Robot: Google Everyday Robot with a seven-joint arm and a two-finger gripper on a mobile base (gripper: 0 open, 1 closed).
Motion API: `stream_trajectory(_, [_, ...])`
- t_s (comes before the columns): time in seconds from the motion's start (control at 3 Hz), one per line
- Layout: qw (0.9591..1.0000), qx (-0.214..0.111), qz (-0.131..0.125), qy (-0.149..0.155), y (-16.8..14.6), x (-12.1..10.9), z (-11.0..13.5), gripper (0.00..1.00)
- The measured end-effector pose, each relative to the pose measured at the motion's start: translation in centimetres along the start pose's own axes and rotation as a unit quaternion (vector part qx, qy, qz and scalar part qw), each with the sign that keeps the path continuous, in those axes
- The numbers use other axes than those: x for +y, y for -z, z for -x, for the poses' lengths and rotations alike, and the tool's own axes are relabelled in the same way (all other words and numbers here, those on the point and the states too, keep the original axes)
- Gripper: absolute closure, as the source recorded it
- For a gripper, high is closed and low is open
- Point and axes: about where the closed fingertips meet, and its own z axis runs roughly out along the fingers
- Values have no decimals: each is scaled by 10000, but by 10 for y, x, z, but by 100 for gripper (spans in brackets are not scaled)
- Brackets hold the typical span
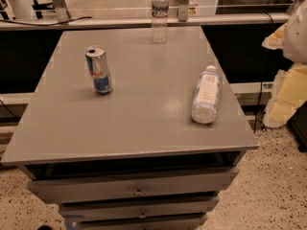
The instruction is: Move redbull can near water bottle
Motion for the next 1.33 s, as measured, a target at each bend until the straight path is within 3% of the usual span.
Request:
stream_trajectory(0.67, [9999, -102, -10, -43, 0, 0, 2, 0])
stream_trajectory(1.0, [9976, -620, 145, -284, -19, 7, 26, 0])
stream_trajectory(1.33, [9850, -1556, 435, -611, -48, 14, 88, 0])
